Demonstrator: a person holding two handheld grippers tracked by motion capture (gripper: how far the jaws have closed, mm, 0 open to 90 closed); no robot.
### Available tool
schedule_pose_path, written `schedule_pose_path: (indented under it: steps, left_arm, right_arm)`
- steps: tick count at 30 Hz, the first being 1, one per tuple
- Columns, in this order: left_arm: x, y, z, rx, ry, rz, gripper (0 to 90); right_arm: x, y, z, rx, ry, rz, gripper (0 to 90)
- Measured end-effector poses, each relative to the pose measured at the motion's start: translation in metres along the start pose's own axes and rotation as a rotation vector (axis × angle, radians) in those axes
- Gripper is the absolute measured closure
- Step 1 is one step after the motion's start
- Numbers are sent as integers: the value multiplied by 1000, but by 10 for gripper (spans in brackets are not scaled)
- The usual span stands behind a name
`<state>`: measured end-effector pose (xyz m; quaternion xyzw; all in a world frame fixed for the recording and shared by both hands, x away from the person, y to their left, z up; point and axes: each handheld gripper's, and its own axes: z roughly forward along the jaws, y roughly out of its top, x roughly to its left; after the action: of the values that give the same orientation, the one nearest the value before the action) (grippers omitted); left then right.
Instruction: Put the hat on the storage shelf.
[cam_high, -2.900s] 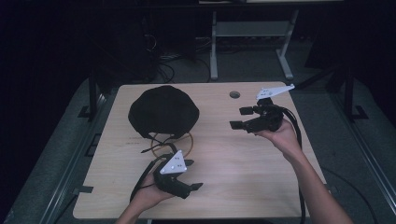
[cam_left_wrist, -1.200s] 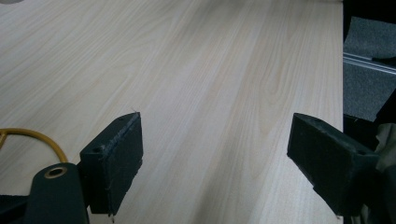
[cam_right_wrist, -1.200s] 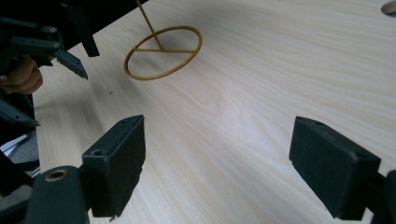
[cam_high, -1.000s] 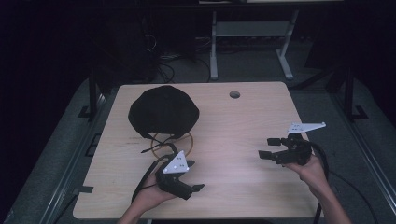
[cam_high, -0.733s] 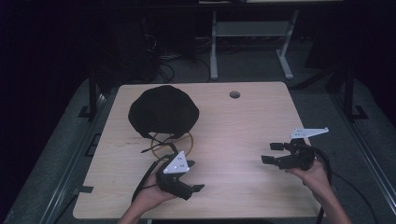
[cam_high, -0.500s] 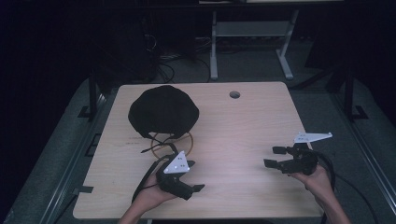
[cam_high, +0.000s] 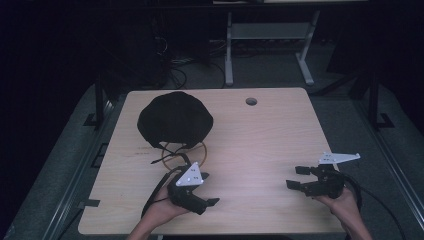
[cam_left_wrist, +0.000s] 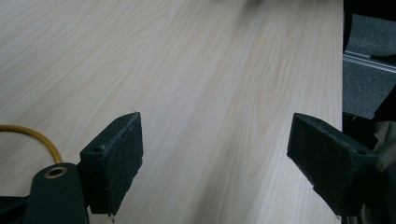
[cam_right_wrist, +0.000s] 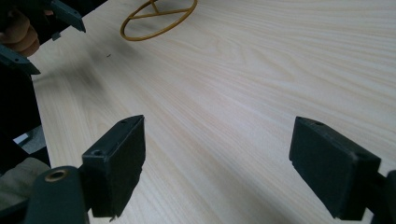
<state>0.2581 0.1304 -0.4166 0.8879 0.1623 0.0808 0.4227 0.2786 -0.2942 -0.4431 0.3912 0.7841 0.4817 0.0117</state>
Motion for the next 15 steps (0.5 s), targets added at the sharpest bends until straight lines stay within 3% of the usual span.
schedule_pose_path:
  steps: [15]
  left_arm:
    - [1,-4,-2,-1,-19,-6,181]
  right_arm:
    - [6,-23,-16,-10,-36,5,178]
